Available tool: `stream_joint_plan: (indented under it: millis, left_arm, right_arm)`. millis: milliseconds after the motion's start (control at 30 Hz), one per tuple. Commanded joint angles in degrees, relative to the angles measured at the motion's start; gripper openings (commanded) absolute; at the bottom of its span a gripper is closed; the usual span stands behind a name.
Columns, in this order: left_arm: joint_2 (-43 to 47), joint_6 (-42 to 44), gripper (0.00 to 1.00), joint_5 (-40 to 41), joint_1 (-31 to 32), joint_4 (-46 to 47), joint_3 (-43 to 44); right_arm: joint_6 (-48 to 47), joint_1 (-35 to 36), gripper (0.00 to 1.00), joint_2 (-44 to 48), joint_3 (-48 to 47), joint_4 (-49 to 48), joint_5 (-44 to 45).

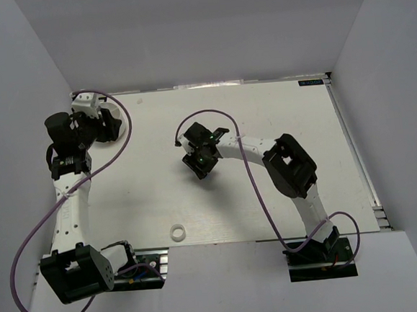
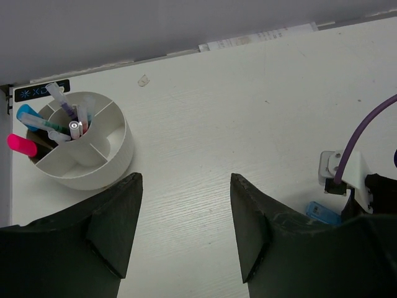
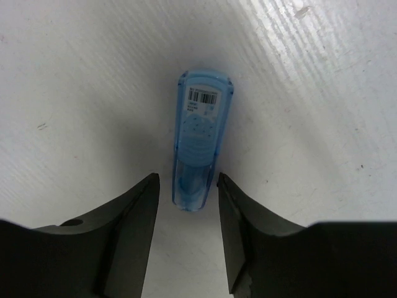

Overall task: Sort the stationery into containers
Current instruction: Pick up the stationery from the center of the board.

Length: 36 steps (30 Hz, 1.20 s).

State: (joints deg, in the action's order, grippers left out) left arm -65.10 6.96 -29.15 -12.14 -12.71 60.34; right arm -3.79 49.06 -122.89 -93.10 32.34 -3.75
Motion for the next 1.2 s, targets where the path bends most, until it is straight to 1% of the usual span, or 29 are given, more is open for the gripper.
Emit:
stream_joint_plan:
  millis: [0, 67, 133, 233, 267, 300, 367, 400, 467, 500, 567, 600, 700, 800, 833, 867, 900, 1000, 1067, 1167]
  left_arm:
    - [2.3, -2.1, 0.69, -1.3, 0.3, 0.9, -0.7]
    - [2.2, -2.9, 0.69, -1.7, 0.3, 0.8, -0.7]
    - [2.2, -3.4, 0.69, -2.1, 0.3, 0.8, -0.7]
    - [1.3, -3.6, 0.68, -3.0, 0.3, -0.2, -0.3]
    - [0.7, -3.7, 0.68, -3.5, 0.8, -0.6, 0.1]
    - [0.2, -4.1, 0.68, -3.7, 0.8, -1.0, 0.8]
    - [-1.7, -5.0, 0.67, -6.2, 1.3, -2.1, 1.7]
    - [-2.4, -5.3, 0.67, -7.3, 1.9, -2.6, 2.8]
    - [-5.1, -5.8, 0.66, -10.7, 2.6, -4.7, 4.0]
    - [-6.2, -6.2, 0.66, -11.8, 2.6, -5.9, 5.1]
    - [-9.5, -5.8, 0.65, -15.8, 4.2, -10.7, 5.9]
    - [-10.1, -5.7, 0.63, -17.4, 4.2, -11.7, 5.8]
    - [-9.8, -5.3, 0.62, -23.1, 7.9, -12.9, 2.0]
    - [-9.8, -6.3, 0.62, -24.9, 9.1, -13.2, 0.2]
    - [-10.1, -6.3, 0.62, -25.2, 10.5, -14.3, -0.1]
    - [-10.4, -6.3, 0.62, -26.8, 11.0, -14.3, -0.3]
    - [-10.4, -9.2, 0.62, -27.4, 11.5, -13.7, -0.5]
    - [-11.4, -12.3, 0.63, -30.0, 13.0, -12.4, -1.1]
    - [-12.5, -12.8, 0.62, -30.1, 14.8, -12.9, -0.7]
    - [-12.9, -13.6, 0.62, -29.2, 15.6, -11.6, 0.0]
  right_arm:
    - [-0.9, 0.2, 0.48, -0.2, 2.1, -2.9, 1.9]
    - [-1.1, 0.2, 0.44, 0.1, 2.8, -3.7, 2.3]
    - [-1.5, 0.4, 0.42, 0.9, 4.2, -4.9, 2.9]
    - [-2.1, 0.6, 0.31, 2.8, 6.4, -6.6, 2.7]
    - [-2.5, 0.4, 0.21, 3.4, 7.0, -7.7, 2.4]
    - [-2.8, 0.5, 0.15, 4.5, 7.7, -8.2, 1.6]
    - [-3.8, 0.3, 0.03, 6.0, 7.9, -9.6, 0.2]
    - [-4.1, 0.4, 0.01, 7.9, 8.1, -9.9, -1.3]
    - [-5.5, 0.0, 0.00, 10.4, 9.1, -11.9, -2.7]
    - [-6.0, 0.1, 0.00, 13.2, 10.0, -13.1, -5.2]
    - [-7.2, -0.1, 0.00, 16.4, 13.6, -15.7, -7.9]
    - [-8.1, 0.0, 0.00, 18.5, 14.6, -17.6, -8.8]
    - [-8.5, -0.1, 0.00, 22.0, 16.7, -19.9, -9.3]
    - [-8.7, 0.2, 0.00, 24.8, 17.7, -22.8, -8.6]
    - [-8.8, 0.1, 0.00, 25.5, 18.0, -23.5, -8.3]
    - [-8.7, 0.3, 0.00, 26.0, 18.1, -24.0, -7.9]
    - [-8.8, 0.2, 0.00, 26.6, 18.0, -24.3, -7.9]
    - [-9.4, 0.6, 0.00, 26.1, 15.9, -23.6, -7.2]
    - [-9.8, 0.6, 0.00, 25.9, 15.1, -23.1, -6.8]
    - [-10.4, 0.7, 0.00, 26.0, 14.6, -23.1, -6.7]
